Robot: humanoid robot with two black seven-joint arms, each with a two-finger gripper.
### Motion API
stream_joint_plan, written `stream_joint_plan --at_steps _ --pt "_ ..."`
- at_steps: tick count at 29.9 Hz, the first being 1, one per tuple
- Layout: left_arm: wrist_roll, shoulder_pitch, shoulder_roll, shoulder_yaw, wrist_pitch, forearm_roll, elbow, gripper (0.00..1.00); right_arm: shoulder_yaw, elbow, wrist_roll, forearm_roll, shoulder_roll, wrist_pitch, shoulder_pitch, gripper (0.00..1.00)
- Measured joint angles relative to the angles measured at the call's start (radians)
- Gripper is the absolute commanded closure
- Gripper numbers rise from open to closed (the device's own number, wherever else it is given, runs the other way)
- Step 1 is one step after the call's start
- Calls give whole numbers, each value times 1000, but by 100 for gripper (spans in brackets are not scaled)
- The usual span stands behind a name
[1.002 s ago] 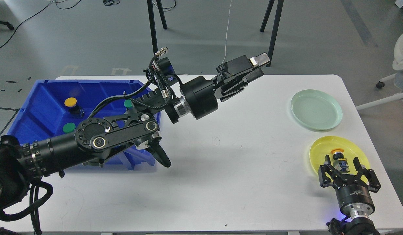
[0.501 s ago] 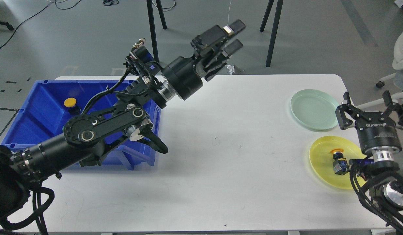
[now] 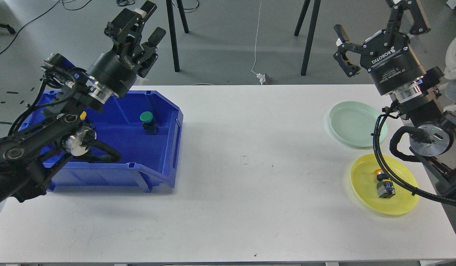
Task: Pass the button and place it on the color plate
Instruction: 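Move the left gripper back into the bin toward a green-capped button, then grasp the green-capped button in the bin with the left gripper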
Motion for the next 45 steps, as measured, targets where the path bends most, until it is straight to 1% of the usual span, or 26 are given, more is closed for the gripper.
stream_joint_plan --at_steps 4,6,8,10,12,15,18,21,24,28,30,34,41,45 --pt "0 7 188 32 -2 140 -150 21 -2 -2 0 -6 5 0 -34 1" --pt "0 -4 260 58 -9 210 -186 20 -2 -2 0 -7 8 1 -53 1" --pt "0 -38 322 110 -35 267 -192 20 -2 -1 0 -7 9 2 -63 1" --pt "0 -96 356 195 -73 318 -176 20 0 0 0 -7 9 3 -77 1" --pt "0 -183 374 322 -110 373 -144 20 3 1 0 -7 9 3 -88 1" --pt "0 -327 370 552 -130 434 -58 20 4 1 0 -7 8 4 -104 1" --pt "0 -448 326 754 -132 463 66 20 6 3 0 -6 7 4 -118 1" --pt "0 -517 282 881 -133 481 173 20 10 9 0 -5 7 5 -133 1" --pt "0 -535 257 945 -141 514 242 20 14 11 0 -5 7 6 -147 1" --pt "0 -537 212 1040 -189 566 320 20 17 11 0 -4 7 7 -163 1" --pt "0 -537 189 1069 -200 572 354 20 18 11 0 -4 7 7 -168 1" --pt "0 -533 164 1096 -206 574 406 20 18 11 0 -4 7 9 -175 1" --pt "0 -528 157 1122 -206 574 453 20 18 11 0 -3 6 10 -180 1" --pt "0 -519 122 1153 -205 574 517 20 19 11 0 -3 6 12 -184 1"
